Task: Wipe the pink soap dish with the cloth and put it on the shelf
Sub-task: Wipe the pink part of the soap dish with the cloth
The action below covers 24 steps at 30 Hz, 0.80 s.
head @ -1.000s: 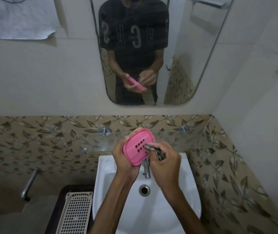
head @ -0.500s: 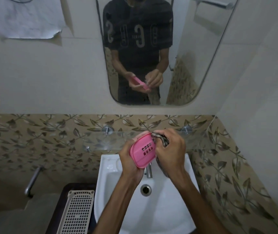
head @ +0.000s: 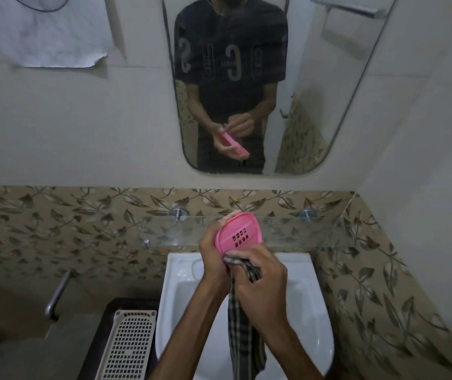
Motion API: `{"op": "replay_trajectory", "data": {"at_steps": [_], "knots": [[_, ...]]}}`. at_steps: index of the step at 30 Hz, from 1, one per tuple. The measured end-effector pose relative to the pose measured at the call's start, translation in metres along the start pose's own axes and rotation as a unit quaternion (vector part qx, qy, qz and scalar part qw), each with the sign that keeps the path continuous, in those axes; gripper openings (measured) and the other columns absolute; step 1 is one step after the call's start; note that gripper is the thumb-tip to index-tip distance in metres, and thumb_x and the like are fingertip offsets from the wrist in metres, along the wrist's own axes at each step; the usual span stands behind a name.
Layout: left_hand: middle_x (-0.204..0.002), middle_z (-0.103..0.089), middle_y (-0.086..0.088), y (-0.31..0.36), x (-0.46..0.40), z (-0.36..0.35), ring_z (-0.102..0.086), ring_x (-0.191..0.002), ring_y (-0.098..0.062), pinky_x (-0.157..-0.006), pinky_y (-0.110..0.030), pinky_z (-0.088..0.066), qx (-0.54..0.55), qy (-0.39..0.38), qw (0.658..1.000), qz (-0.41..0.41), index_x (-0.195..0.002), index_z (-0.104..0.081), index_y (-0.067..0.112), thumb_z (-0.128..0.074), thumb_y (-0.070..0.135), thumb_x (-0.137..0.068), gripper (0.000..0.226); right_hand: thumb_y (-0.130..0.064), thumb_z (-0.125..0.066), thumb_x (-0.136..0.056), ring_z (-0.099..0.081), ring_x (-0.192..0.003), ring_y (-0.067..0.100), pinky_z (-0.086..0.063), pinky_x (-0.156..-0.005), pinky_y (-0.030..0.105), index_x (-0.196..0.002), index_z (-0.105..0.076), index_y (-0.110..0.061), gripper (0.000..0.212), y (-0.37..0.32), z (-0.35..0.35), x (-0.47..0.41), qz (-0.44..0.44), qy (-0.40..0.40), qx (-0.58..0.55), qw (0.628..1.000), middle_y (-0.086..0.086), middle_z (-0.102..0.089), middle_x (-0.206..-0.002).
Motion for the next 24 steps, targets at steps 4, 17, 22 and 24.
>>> {"op": "replay_trajectory", "data": {"at_steps": [4, 17, 22, 24], "knots": [[-0.082, -0.071, -0.010, 0.001, 0.003, -0.001, -0.069, -0.072, -0.022, -0.066, -0.031, -0.059, 0.025, -0.024, 0.999, 0.003, -0.094, -0.076, 0.007, -0.061, 0.038, -0.080, 0.037, 0.009, -0.074, -0.077, -0.069, -0.095, 0.001, -0.057, -0.089, 0.020, -0.099, -0.080, -0.021, 0.037, -0.009, -0.004, -0.013, 0.053, -0.008, -0.015, 0.998, -0.011, -0.075, -0.097], [-0.094, -0.079, -0.009, 0.003, 0.010, 0.006, -0.075, -0.078, -0.020, -0.060, -0.033, -0.060, 0.013, -0.036, 0.998, -0.048, -0.101, -0.083, 0.020, -0.057, 0.040, -0.084, 0.037, 0.001, -0.076, -0.086, -0.067, -0.091, 0.003, -0.062, -0.081, 0.035, -0.101, -0.077, -0.022, 0.027, 0.037, 0.019, -0.044, -0.049, 0.031, 0.051, 0.997, -0.009, -0.070, -0.098], [-0.087, -0.075, -0.011, -0.003, 0.002, 0.011, -0.072, -0.070, -0.021, -0.059, -0.032, -0.058, 0.042, 0.001, 0.999, -0.015, -0.097, -0.081, 0.013, -0.060, 0.041, -0.079, 0.040, 0.004, -0.078, -0.081, -0.069, -0.090, 0.000, -0.061, -0.080, 0.023, -0.094, -0.078, -0.026, 0.032, 0.023, 0.010, -0.008, -0.040, 0.013, 0.017, 0.999, -0.016, -0.072, -0.094], [-0.077, -0.069, -0.013, -0.007, 0.002, 0.007, -0.067, -0.063, -0.024, -0.060, -0.033, -0.057, 0.060, 0.001, 0.998, 0.023, -0.090, -0.078, 0.007, -0.062, 0.043, -0.077, 0.042, 0.004, -0.073, -0.077, -0.069, -0.090, 0.001, -0.058, -0.082, 0.020, -0.092, -0.079, -0.026, 0.034, 0.004, 0.001, -0.002, -0.002, -0.018, -0.005, 1.000, -0.016, -0.072, -0.093]]}}
Point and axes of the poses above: each hand's wrist, its own x-axis away from the middle knuckle, its own z-axis out of the back of the hand, y = z × x, the point moved 7 cm from there along -x, towards the middle knuckle
